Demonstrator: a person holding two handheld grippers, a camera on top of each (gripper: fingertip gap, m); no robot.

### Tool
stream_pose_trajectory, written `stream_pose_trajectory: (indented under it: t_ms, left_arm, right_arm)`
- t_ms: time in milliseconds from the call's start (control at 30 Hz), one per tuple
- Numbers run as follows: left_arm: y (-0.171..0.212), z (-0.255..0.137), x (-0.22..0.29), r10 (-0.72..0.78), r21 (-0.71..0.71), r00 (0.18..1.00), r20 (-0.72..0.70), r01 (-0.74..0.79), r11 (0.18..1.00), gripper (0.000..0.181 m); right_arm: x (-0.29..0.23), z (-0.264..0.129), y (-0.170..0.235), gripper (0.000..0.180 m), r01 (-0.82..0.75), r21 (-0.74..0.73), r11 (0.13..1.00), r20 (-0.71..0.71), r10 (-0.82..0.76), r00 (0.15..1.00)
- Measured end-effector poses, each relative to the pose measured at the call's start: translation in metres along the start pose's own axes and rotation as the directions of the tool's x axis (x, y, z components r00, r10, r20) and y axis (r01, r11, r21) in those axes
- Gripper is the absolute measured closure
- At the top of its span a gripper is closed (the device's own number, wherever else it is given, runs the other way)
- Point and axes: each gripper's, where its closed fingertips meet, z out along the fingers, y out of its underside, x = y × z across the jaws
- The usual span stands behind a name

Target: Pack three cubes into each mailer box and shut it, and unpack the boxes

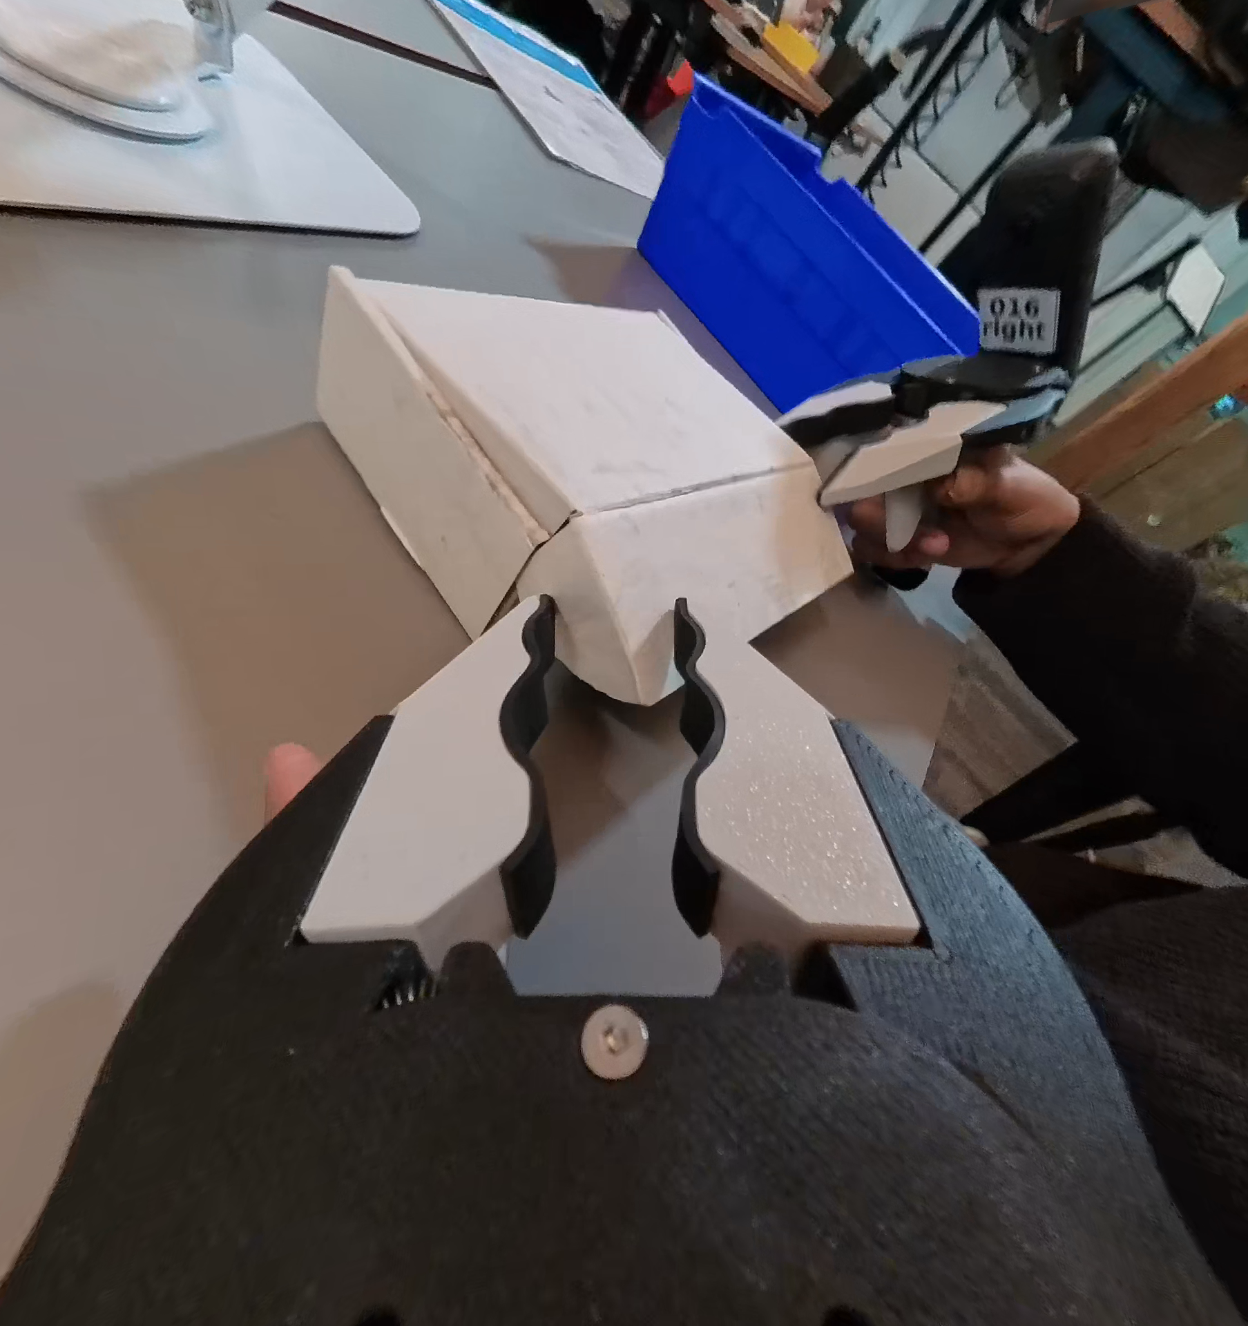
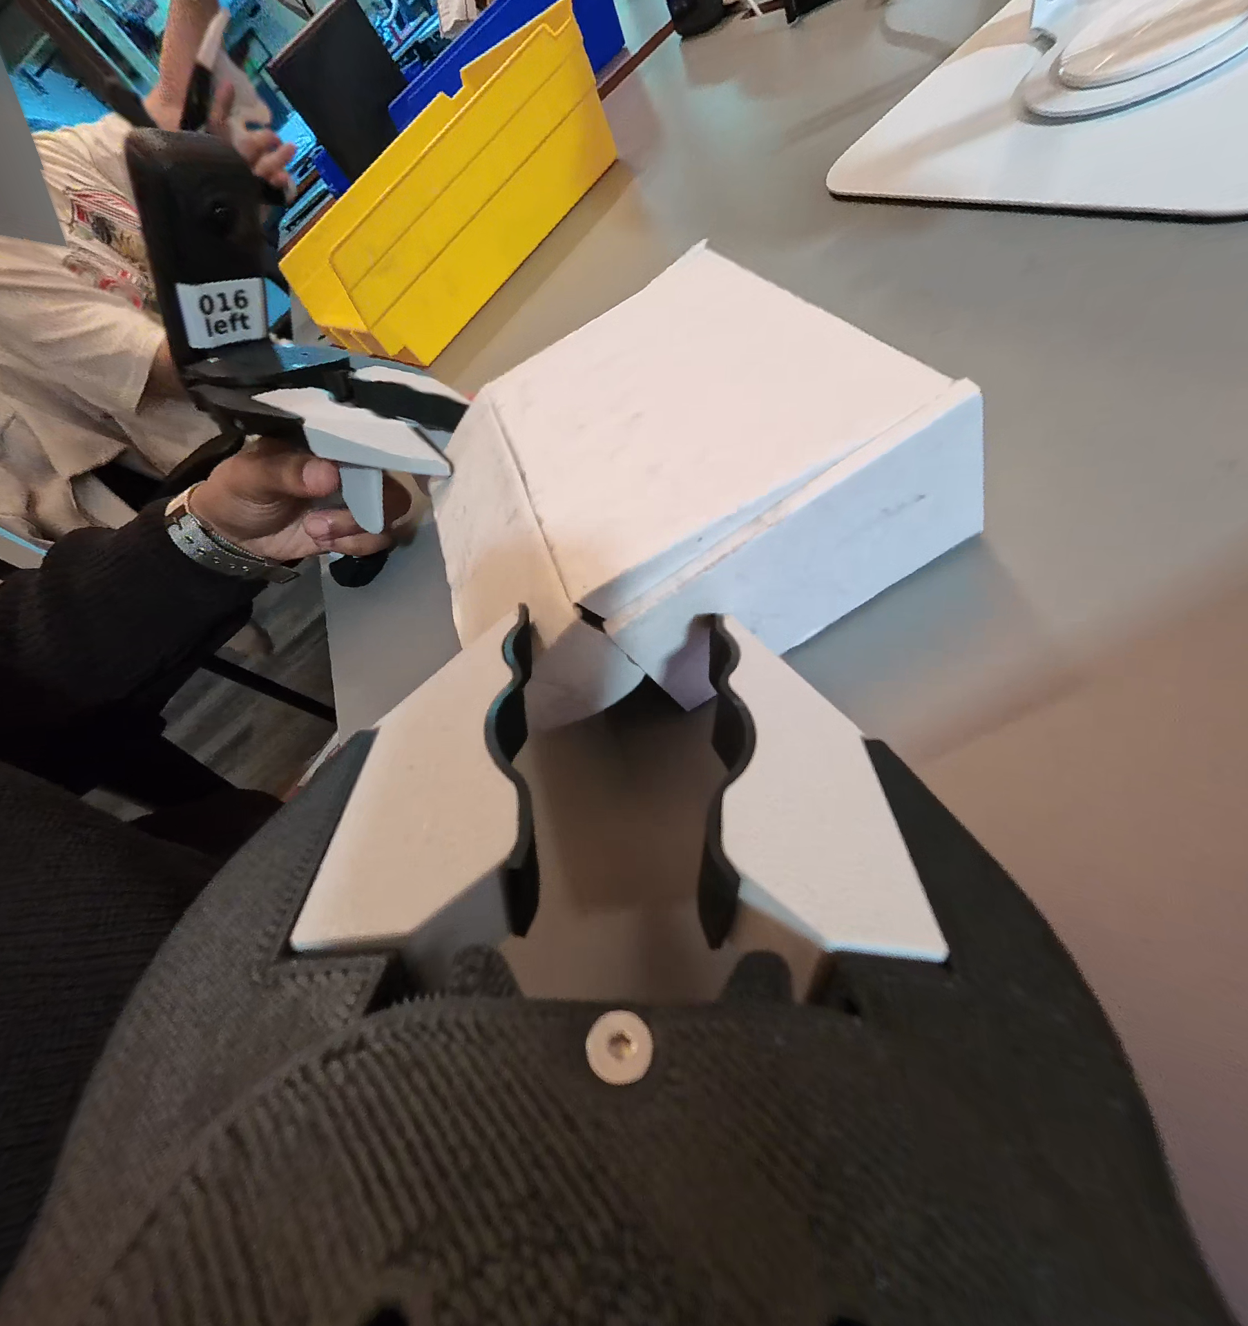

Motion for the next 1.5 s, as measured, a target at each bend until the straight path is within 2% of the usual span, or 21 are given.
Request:
stream_pose_trajectory:
  t_ms: [133,333,600,767,933,1067,1333,1400,1433,1500]
  left_arm:
    - [0.005,0.002,0.009,0.063,-0.028,0.998,-0.005,-0.063,0.998,0.15]
    - [0.01,0.008,0.016,0.177,-0.059,0.982,0.061,-0.174,0.983,0.151]
    - [0.011,0.006,0.011,0.146,-0.061,0.986,0.079,-0.142,0.988,0.152]
    - [0.012,0.005,0.013,0.197,-0.072,0.977,0.086,-0.191,0.979,0.151]
    - [0.008,-0.01,0.028,0.219,-0.038,0.976,-0.014,-0.22,0.975,0.155]
    - [0.007,-0.03,0.047,0.115,-0.011,0.978,-0.172,-0.119,0.993,0.158]
    - [0.035,-0.038,0.038,0.058,-0.163,0.97,-0.237,-0.099,0.982,0.157]
    - [0.037,-0.042,0.038,0.047,-0.167,0.965,-0.258,-0.092,0.982,0.149]
    - [0.036,-0.044,0.039,0.039,-0.162,0.962,-0.27,-0.085,0.983,0.141]
    - [0.034,-0.046,0.036,0.016,-0.152,0.961,-0.277,-0.06,0.987,0.137]
  right_arm:
    - [0.004,-0.002,-0.001,0.128,0.012,0.013,1.0,-0.035,-0.011,0.999]
    - [0.009,-0.004,-0.003,0.126,0.043,0.002,0.999,-0.094,-0.043,0.995]
    - [0.001,-0.007,0.003,0.131,0.106,-0.047,0.993,-0.088,-0.11,0.99]
    - [-0.002,-0.01,0.005,0.135,0.089,-0.051,0.995,-0.049,-0.091,0.995]
    - [-0.012,-0.013,0.012,0.134,0.077,-0.086,0.993,0.023,-0.075,0.997]
    - [-0.027,-0.014,0.023,0.131,0.049,-0.134,0.99,0.129,-0.032,0.991]
    - [-0.034,-0.007,0.029,0.123,0.063,-0.139,0.988,0.183,-0.037,0.982]
    - [-0.036,-0.005,0.032,0.115,0.097,-0.155,0.983,0.188,-0.067,0.98]
    - [-0.037,-0.004,0.034,0.114,0.123,-0.159,0.98,0.187,-0.093,0.978]
    - [-0.038,-0.003,0.034,0.113,0.159,-0.16,0.974,0.184,-0.129,0.975]
